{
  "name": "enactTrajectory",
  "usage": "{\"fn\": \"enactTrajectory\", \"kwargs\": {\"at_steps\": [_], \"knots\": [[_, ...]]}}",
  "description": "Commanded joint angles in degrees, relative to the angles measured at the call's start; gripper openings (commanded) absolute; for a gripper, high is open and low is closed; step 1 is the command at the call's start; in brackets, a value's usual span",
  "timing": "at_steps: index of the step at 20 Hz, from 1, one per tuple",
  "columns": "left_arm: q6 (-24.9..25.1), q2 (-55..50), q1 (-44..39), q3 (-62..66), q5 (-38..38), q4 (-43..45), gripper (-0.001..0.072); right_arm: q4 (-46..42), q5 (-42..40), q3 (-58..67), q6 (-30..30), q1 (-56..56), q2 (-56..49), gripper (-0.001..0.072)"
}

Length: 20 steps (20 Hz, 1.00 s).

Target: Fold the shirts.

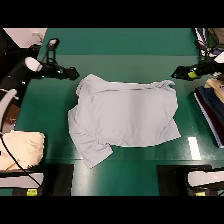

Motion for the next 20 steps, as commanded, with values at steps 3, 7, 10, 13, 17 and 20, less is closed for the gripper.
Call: {"fn": "enactTrajectory", "kwargs": {"at_steps": [3, 7, 10, 13, 17, 20], "knots": [[-0.35, 6.36, 10.03, -2.34, -24.02, -0.48, 0.0547, 5.18, 10.58, -11.02, -4.90, -5.79, 11.23, 0.0452], [-0.37, 14.27, 12.31, -19.15, -24.04, -1.84, 0.0547, 14.27, 16.11, -24.70, -7.10, -9.97, 20.22, 0.0451], [-0.33, 18.51, 12.31, -31.93, -23.58, -4.96, 0.0548, 14.08, 16.70, -31.10, -7.50, -10.27, 25.81, 0.0451], [-0.33, 20.90, 12.31, -41.05, -21.55, -5.51, 0.0548, 14.10, 16.70, -34.58, -7.50, -10.27, 30.47, 0.0451], [1.51, 20.92, 12.28, -47.28, -19.82, -9.29, 0.0548, 14.12, 16.76, -35.06, -7.48, -10.27, 34.42, 0.0449], [3.78, 20.92, 11.76, -49.18, -17.99, -13.88, 0.0547, 14.08, 16.81, -35.06, -7.45, -10.27, 35.98, 0.0448]]}}
